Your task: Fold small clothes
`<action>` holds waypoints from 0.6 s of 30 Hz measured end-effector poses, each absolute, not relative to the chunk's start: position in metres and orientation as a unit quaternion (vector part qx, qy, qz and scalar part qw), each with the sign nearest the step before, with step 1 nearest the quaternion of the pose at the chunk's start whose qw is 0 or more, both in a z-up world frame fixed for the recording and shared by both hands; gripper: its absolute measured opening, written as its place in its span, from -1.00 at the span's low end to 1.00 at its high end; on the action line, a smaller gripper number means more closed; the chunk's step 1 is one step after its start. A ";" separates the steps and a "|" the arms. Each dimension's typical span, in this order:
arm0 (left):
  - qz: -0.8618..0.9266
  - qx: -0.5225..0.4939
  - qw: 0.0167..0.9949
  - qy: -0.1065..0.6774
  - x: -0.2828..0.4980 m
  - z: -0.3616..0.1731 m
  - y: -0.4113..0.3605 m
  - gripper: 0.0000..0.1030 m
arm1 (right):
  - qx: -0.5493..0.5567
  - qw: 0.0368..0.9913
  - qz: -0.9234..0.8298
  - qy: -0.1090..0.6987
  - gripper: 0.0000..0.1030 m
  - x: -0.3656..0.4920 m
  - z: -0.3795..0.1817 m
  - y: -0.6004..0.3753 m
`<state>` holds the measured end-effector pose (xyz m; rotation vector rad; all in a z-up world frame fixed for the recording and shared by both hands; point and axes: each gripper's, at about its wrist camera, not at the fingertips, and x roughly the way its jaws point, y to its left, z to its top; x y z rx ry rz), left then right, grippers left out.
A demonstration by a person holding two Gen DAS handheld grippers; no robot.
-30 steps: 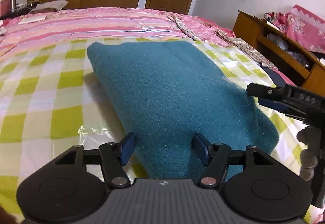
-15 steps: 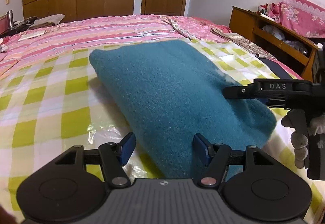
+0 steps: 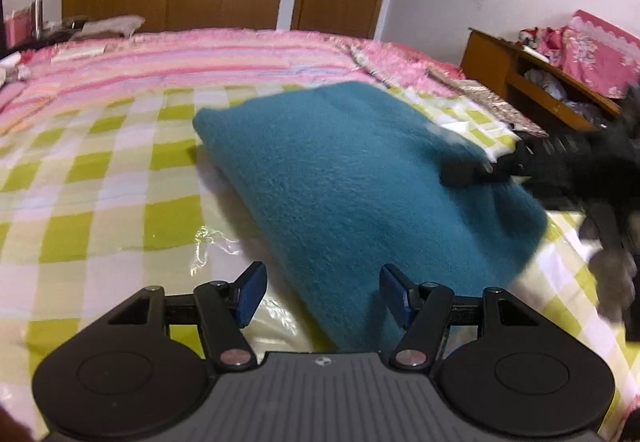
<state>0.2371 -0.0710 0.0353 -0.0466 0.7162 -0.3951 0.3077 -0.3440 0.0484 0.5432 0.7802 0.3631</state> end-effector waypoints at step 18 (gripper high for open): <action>-0.073 0.071 0.969 0.224 0.184 0.022 -0.123 0.33 | 0.327 0.863 0.206 0.325 -0.50 0.306 0.109 -0.346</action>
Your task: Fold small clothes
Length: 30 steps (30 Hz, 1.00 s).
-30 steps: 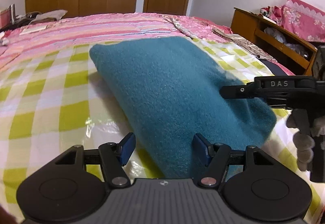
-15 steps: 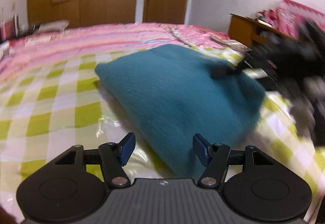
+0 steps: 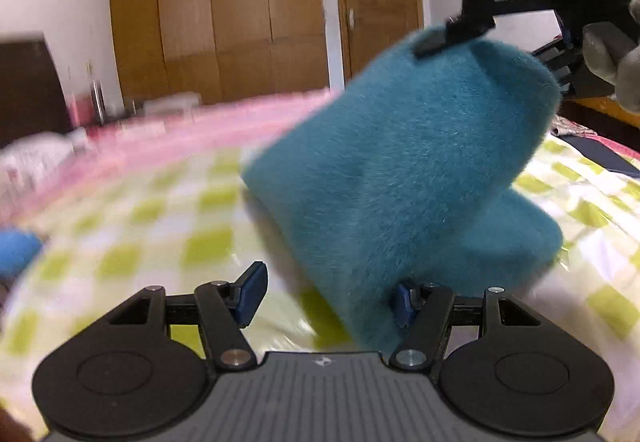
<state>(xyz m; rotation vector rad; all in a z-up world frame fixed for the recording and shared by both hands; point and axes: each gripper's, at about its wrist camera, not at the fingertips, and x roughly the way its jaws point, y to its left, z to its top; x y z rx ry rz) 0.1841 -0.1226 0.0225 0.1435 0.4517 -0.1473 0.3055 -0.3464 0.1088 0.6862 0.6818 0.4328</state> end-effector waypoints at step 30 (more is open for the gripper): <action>-0.204 0.131 0.919 0.312 0.158 0.026 -0.120 0.04 | 0.144 0.939 0.044 0.309 -0.36 0.285 0.058 -0.373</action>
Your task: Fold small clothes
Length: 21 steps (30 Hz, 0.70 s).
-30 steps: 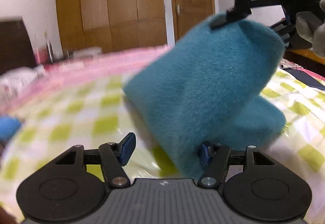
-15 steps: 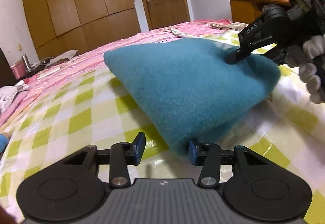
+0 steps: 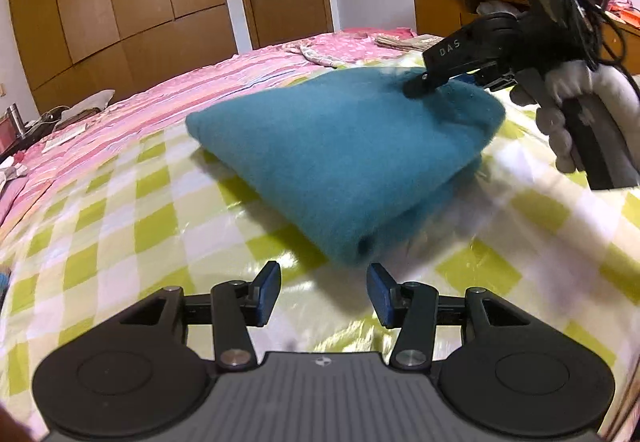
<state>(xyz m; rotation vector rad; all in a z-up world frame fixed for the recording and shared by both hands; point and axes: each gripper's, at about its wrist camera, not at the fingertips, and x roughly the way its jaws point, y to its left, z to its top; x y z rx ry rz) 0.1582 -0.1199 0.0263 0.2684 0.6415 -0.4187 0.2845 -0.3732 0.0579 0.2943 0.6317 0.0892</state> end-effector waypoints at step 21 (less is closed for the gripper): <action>-0.141 -0.010 0.942 0.304 0.279 0.031 -0.135 0.35 | 0.020 0.942 0.015 0.334 -0.23 0.356 0.040 -0.354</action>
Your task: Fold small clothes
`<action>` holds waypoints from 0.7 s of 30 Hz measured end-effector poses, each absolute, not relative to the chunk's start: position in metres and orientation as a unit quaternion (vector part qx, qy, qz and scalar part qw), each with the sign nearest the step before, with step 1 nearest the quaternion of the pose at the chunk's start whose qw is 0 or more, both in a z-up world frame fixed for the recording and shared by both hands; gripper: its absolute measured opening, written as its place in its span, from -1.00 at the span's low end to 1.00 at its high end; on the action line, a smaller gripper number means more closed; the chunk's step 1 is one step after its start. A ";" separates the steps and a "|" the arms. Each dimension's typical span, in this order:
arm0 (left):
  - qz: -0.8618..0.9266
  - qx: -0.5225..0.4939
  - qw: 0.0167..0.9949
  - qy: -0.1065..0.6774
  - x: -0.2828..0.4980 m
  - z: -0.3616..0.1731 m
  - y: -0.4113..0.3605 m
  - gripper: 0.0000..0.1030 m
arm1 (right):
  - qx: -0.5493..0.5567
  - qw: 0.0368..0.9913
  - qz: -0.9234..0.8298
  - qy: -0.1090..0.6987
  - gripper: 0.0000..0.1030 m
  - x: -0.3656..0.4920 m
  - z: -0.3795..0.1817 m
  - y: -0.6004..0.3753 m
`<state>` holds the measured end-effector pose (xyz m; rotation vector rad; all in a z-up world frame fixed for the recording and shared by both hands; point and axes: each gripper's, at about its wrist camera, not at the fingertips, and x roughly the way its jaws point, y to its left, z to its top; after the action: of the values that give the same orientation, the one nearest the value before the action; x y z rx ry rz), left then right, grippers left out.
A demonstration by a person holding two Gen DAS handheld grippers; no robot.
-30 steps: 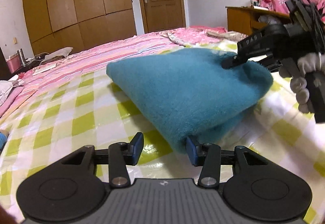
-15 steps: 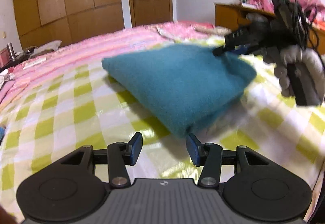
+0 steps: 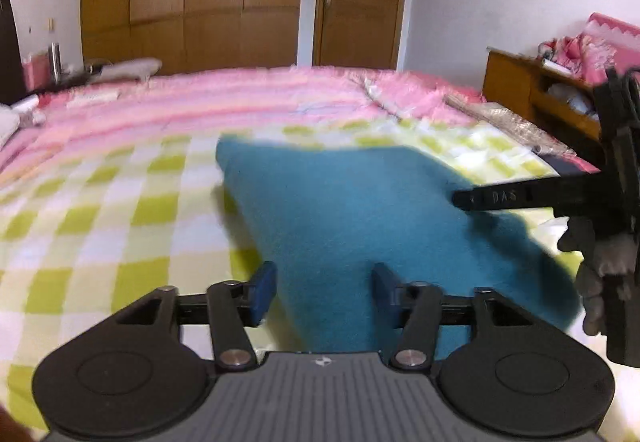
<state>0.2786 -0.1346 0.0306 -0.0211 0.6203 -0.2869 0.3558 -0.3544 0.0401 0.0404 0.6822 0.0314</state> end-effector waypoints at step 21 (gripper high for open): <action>-0.208 -0.161 0.895 0.360 0.305 0.006 -0.108 0.64 | 0.255 0.881 0.128 0.378 0.49 0.351 0.009 -0.406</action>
<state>0.3053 -0.1078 0.0062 -0.3342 0.7460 -0.4322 0.3506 -0.4063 0.0094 0.5315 0.7866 0.2663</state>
